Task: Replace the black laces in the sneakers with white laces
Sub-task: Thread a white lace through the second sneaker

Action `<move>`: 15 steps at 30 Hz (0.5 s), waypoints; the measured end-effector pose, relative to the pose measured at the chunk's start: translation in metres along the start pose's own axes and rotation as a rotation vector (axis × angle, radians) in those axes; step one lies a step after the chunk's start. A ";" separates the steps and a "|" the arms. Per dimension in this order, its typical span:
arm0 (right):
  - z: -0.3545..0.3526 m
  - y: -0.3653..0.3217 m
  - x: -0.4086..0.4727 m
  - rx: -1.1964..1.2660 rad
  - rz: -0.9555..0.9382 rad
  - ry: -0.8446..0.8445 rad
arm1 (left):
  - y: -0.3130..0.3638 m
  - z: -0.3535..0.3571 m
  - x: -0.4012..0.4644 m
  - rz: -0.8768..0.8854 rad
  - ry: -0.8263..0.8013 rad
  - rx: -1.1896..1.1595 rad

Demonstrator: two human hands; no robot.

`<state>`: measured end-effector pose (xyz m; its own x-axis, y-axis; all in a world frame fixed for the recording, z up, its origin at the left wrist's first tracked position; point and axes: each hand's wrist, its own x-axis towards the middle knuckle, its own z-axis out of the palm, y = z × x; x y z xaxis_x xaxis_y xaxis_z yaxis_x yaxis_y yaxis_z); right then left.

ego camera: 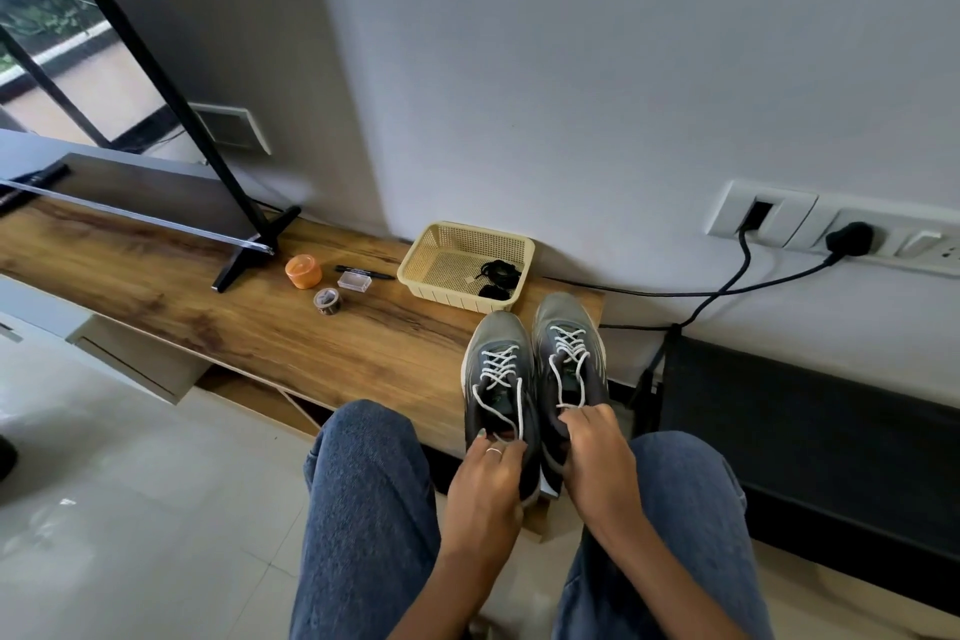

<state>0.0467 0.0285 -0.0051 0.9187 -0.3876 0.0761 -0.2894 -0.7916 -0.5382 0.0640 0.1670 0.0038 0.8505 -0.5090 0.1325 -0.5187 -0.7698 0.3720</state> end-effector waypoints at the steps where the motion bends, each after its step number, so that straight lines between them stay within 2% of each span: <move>1: -0.005 0.000 -0.001 0.023 0.009 0.017 | 0.005 -0.003 -0.001 0.027 0.033 -0.010; 9: -0.064 0.014 -0.009 0.016 -0.041 0.191 | 0.054 -0.034 0.015 0.228 0.176 -0.110; 15: -0.115 0.045 -0.024 0.068 0.038 0.387 | 0.105 -0.027 0.031 0.415 0.228 -0.165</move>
<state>-0.0194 -0.0527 0.0654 0.7346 -0.5758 0.3591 -0.2906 -0.7451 -0.6003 0.0377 0.0805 0.0717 0.5826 -0.6481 0.4905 -0.8121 -0.4396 0.3838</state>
